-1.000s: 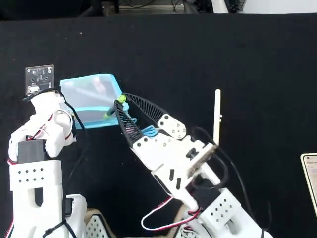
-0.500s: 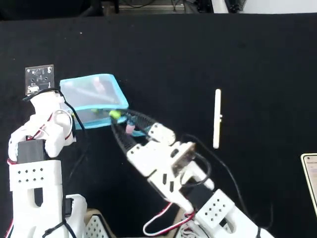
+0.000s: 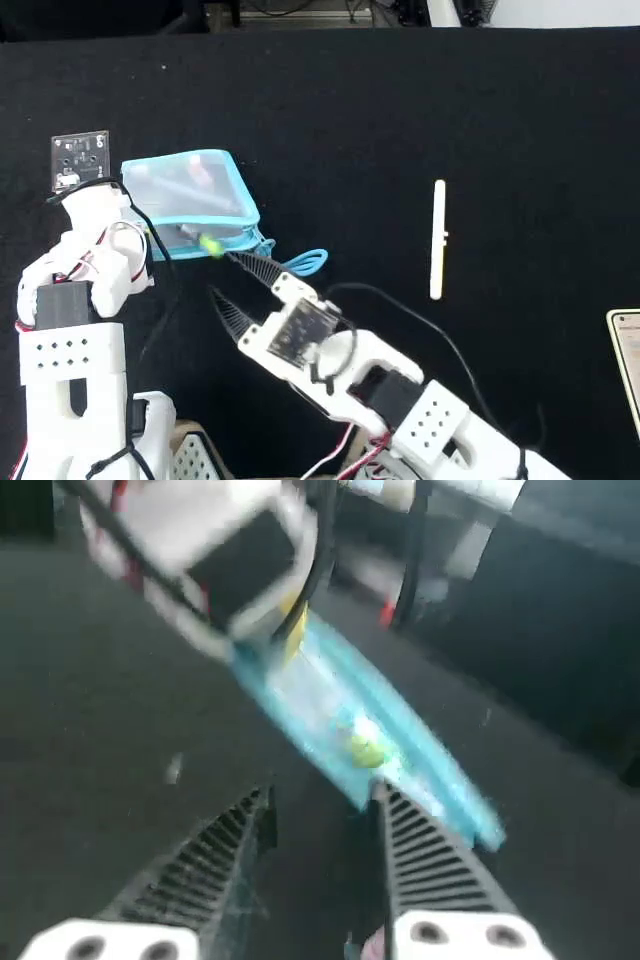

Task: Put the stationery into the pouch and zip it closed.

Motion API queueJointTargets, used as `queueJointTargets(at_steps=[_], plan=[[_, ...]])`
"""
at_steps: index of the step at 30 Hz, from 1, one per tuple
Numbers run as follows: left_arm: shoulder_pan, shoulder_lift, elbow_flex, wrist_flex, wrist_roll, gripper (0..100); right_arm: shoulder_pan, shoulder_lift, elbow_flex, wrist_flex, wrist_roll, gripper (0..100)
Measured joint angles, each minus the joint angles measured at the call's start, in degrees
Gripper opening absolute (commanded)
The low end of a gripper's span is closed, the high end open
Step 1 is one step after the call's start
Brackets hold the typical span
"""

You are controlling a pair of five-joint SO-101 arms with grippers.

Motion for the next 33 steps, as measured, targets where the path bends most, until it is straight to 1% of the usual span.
queueJointTargets(at_steps=[8,9,12,16,18,22,25,27,30,33], plan=[[0.00,0.00,0.00,0.00,0.00,3,0.09,0.79,-8.35,10.20,0.00,9.5],[0.00,0.00,0.00,0.00,0.00,3,1.32,0.79,-10.02,12.13,0.09,9.0],[0.00,0.00,0.00,0.00,0.00,3,8.18,0.79,-16.53,21.19,0.09,8.8],[0.00,0.00,0.00,0.00,0.00,3,20.66,0.79,-28.13,36.84,-0.44,8.8],[0.00,0.00,0.00,0.00,0.00,3,27.08,0.79,-33.67,44.57,-2.20,8.8],[0.00,0.00,0.00,0.00,0.00,3,39.03,0.44,-40.35,57.76,-3.08,8.9],[0.00,0.00,0.00,0.00,0.00,3,47.74,0.79,-40.88,59.87,-2.99,8.9],[0.00,0.00,0.00,0.00,0.00,3,52.48,3.87,-40.97,59.87,-2.02,8.9],[0.00,0.00,0.00,0.00,0.00,3,57.14,11.69,-40.97,59.43,-1.14,8.9],[0.00,0.00,0.00,0.00,0.00,3,59.60,21.98,-43.08,56.97,-1.14,8.9]])
